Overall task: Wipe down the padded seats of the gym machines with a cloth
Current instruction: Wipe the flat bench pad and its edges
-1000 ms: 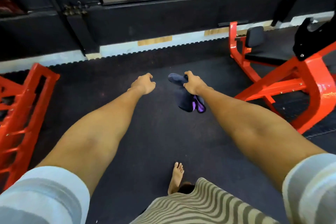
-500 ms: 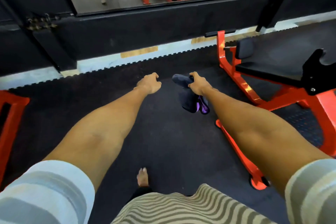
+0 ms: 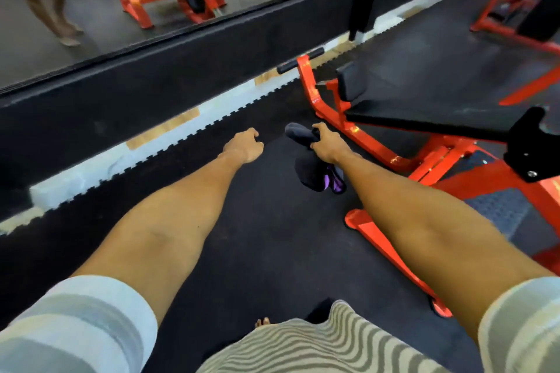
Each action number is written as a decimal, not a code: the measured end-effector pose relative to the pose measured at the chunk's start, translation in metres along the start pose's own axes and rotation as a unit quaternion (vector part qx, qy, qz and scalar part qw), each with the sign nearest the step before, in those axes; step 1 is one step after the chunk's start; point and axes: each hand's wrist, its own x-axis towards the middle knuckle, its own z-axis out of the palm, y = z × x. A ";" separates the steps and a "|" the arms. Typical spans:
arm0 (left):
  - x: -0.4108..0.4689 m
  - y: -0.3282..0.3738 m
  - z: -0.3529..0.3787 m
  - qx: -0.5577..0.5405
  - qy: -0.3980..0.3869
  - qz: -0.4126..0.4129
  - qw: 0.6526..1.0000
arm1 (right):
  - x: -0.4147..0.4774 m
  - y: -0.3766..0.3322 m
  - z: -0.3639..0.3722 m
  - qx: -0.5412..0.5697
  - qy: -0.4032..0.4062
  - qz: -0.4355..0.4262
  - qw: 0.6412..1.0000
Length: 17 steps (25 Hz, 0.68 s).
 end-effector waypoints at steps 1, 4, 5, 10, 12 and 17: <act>0.023 0.008 0.000 0.004 -0.012 0.012 1.000 | 0.015 0.004 -0.004 0.005 0.011 0.013 1.000; 0.090 0.039 0.018 0.021 -0.062 0.050 0.997 | 0.059 0.029 -0.013 0.012 0.015 0.062 0.998; 0.114 0.053 0.024 0.023 -0.070 0.058 0.996 | 0.078 0.041 -0.020 0.014 0.015 0.073 0.997; 0.229 0.123 0.049 0.033 -0.095 0.093 0.991 | 0.172 0.100 -0.065 0.012 0.042 0.108 0.993; 0.268 0.159 0.055 0.025 -0.105 0.105 0.989 | 0.203 0.121 -0.086 0.016 0.035 0.129 0.991; 0.353 0.231 0.068 0.038 -0.134 0.144 0.980 | 0.268 0.162 -0.134 0.038 0.069 0.171 0.982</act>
